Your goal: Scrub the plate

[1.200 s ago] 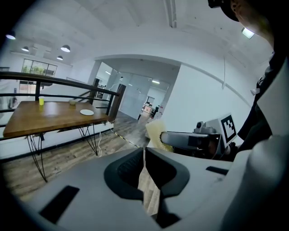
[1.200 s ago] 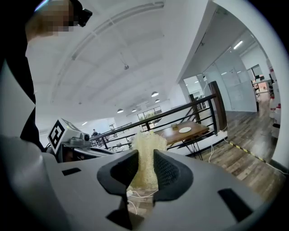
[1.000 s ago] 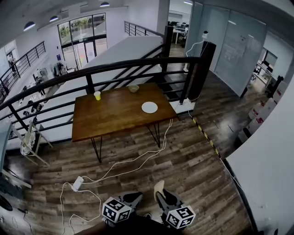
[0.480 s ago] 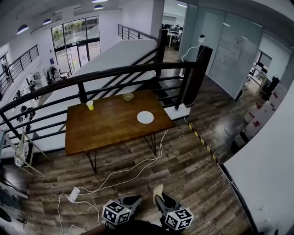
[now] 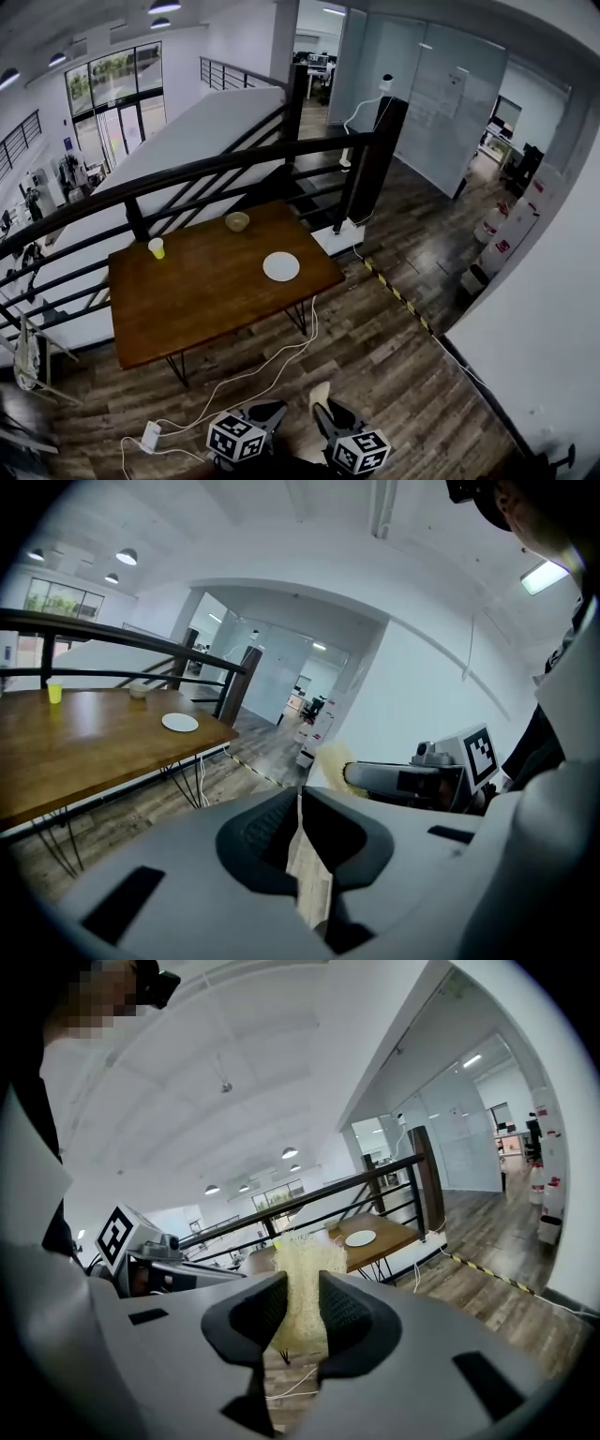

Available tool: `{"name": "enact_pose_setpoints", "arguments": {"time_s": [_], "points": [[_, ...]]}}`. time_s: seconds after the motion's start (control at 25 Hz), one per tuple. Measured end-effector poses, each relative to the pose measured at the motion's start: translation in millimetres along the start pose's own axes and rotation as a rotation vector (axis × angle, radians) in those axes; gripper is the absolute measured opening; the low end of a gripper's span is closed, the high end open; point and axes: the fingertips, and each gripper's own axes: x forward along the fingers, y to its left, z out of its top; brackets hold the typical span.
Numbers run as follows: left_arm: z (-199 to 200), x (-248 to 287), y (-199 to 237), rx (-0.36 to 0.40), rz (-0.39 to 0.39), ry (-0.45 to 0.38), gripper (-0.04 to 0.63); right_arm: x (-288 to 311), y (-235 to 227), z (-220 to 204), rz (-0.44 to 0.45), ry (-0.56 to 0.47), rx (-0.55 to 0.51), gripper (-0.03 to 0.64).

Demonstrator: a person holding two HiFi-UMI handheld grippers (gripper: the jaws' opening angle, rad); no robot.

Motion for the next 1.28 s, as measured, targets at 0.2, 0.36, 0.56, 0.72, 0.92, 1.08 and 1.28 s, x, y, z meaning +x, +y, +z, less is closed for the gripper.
{"name": "enact_pose_setpoints", "arguments": {"time_s": [0.2,0.36,0.56,0.72,0.92,1.08,1.28], "points": [[6,-4,45,-0.033,-0.029,0.020,0.026,38,5,3,-0.044,0.015,0.022,0.114],[11,-6,69,-0.080,-0.042,0.009,0.026,55,8,3,-0.071,0.043,0.020,0.114],[11,8,82,-0.108,-0.101,0.035,0.026,75,3,0,-0.092,0.095,0.039,0.114],[21,14,102,-0.121,-0.103,0.026,0.026,99,-2,8,-0.089,0.110,0.029,0.114],[45,21,125,-0.113,-0.071,0.000,0.026,129,-9,25,-0.053,0.112,0.015,0.114],[64,41,138,-0.119,-0.047,-0.010,0.026,149,-30,43,-0.022,0.111,0.007,0.114],[97,79,152,-0.119,-0.030,-0.025,0.026,173,-72,69,-0.014,0.106,0.035,0.114]]}}
